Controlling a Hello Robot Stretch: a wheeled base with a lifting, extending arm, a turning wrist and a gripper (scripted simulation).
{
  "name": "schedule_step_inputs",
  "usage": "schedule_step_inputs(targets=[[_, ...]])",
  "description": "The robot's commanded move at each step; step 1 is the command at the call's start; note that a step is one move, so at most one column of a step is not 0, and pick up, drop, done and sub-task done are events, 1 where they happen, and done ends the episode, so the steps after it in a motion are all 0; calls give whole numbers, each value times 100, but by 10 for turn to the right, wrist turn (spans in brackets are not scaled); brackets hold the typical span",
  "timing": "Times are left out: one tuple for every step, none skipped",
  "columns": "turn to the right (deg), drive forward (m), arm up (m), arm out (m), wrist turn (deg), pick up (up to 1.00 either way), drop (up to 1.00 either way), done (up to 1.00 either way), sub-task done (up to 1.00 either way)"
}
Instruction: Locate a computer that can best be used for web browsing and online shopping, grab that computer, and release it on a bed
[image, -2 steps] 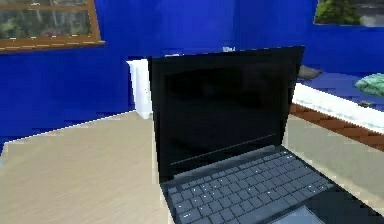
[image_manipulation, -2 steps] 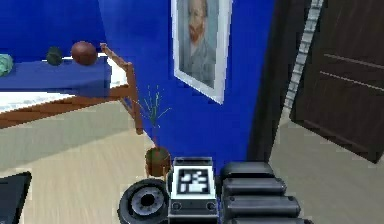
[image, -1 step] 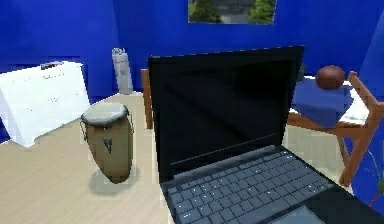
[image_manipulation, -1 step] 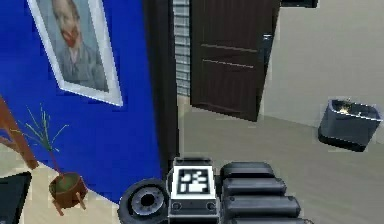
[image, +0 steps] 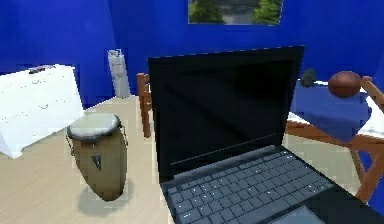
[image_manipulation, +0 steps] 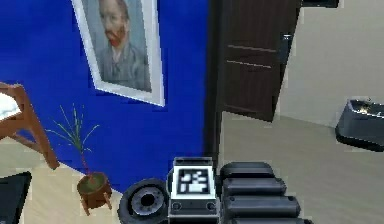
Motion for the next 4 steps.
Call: schedule_step_inputs(targets=[[60, 0, 0, 0, 0, 0, 0, 0, 0], [0, 100, 0, 0, 0, 0, 0, 0, 0], [0, 30, 0, 0, 0, 0, 0, 0, 0], [450, 0, 0, 0, 0, 0, 0, 0, 0]])
